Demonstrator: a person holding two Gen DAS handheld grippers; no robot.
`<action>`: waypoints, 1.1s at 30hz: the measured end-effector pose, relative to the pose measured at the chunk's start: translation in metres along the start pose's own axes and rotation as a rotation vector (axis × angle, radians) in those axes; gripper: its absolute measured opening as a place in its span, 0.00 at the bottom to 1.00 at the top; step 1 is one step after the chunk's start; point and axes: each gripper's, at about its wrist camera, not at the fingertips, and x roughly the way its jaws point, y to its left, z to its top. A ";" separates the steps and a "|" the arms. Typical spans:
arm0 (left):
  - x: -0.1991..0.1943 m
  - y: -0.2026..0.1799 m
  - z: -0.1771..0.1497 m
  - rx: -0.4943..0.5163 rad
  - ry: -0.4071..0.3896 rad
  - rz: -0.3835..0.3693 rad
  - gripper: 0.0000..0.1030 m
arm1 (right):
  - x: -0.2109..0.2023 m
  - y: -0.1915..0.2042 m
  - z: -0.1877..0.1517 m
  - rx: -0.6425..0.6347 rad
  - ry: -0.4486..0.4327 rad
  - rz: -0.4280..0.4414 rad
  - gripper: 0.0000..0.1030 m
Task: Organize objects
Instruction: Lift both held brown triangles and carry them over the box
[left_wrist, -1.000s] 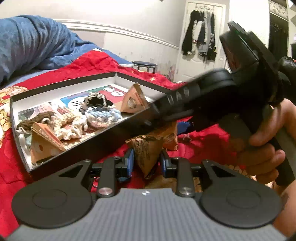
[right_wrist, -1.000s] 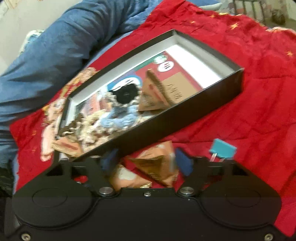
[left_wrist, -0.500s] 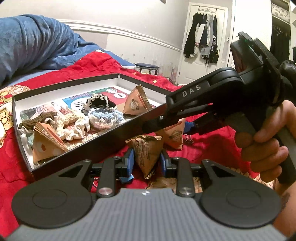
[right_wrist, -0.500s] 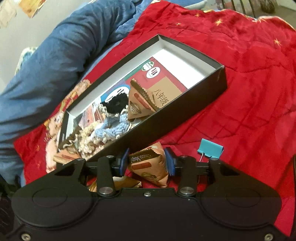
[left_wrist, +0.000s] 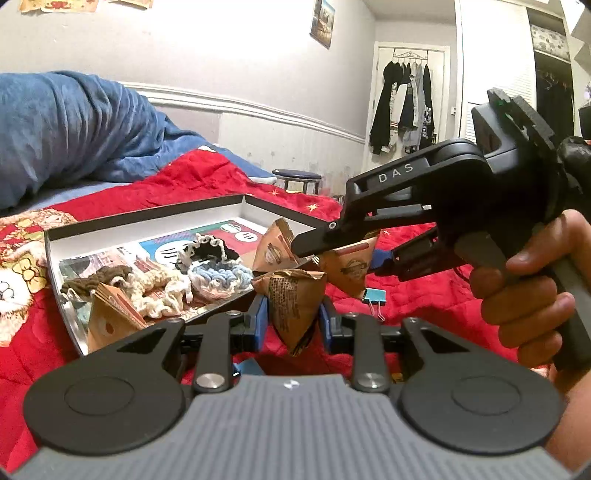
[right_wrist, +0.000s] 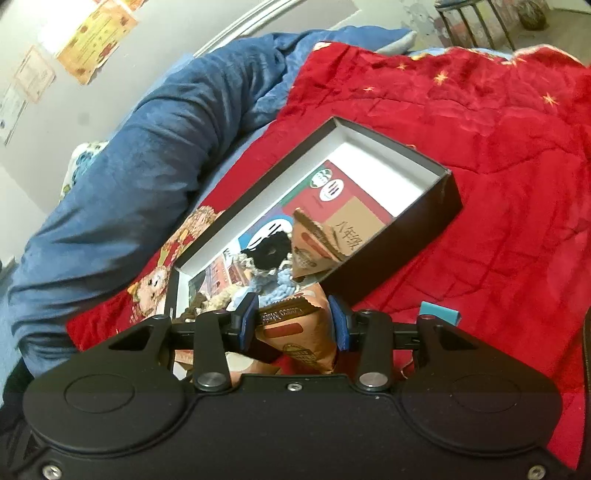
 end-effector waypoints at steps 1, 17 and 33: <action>0.000 0.001 0.001 -0.004 -0.003 0.000 0.31 | 0.000 0.003 0.001 -0.014 0.001 0.004 0.39; -0.014 0.002 0.002 -0.006 -0.109 0.029 0.32 | -0.017 0.013 0.001 -0.067 -0.058 0.024 0.39; -0.028 0.017 0.006 -0.089 -0.236 0.061 0.32 | -0.055 0.032 0.002 -0.180 -0.210 0.124 0.39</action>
